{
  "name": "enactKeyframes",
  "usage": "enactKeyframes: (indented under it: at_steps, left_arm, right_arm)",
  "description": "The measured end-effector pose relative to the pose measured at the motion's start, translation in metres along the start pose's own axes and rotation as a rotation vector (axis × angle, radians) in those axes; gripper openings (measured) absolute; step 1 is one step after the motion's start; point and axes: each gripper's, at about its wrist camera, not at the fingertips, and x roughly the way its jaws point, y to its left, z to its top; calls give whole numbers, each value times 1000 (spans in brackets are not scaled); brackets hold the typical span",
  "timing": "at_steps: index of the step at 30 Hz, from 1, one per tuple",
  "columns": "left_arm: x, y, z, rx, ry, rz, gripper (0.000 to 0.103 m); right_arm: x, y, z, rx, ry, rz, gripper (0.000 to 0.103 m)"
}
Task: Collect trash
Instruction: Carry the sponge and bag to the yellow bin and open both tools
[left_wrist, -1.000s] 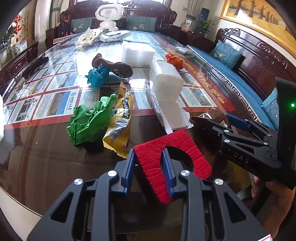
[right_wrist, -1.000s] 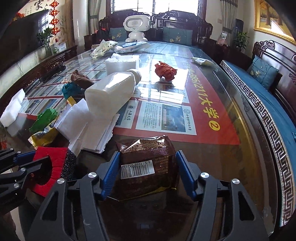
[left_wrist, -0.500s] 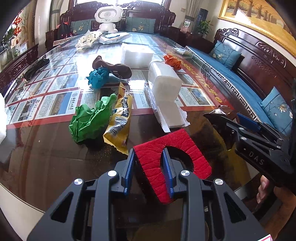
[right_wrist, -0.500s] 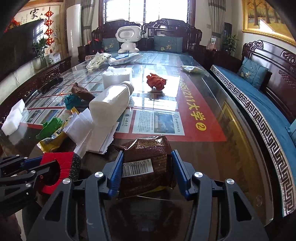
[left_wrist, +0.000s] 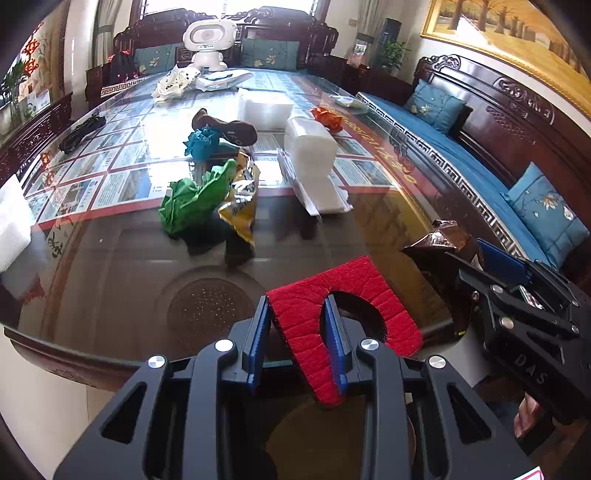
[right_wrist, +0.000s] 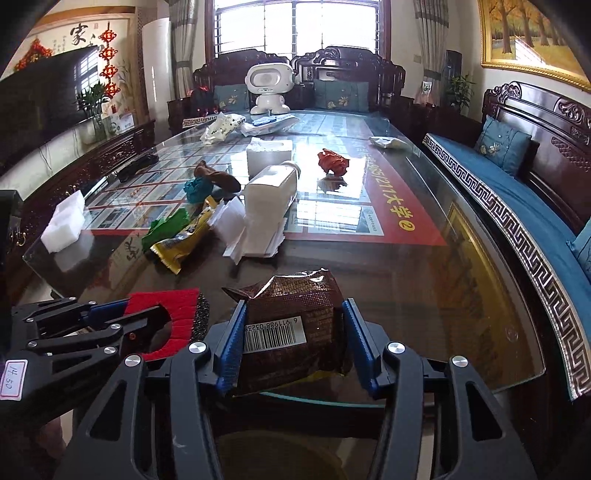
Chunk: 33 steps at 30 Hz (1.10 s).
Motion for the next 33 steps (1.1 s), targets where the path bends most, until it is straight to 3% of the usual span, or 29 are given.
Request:
enactKeyframes:
  at_steps: [19,28,33]
  left_arm:
    - [-53,-22,-80,98,-5,-77,30]
    - [-57,-21,-129,127,43,-104,30]
    - [-46,-17,-158,150,111,-95,30]
  right_arm:
    - [-75,24,-77,56,-10,-56,50]
    - [-82,36,-135,41,71,-78,50]
    - [-72,41,-160,62,139,-65,50]
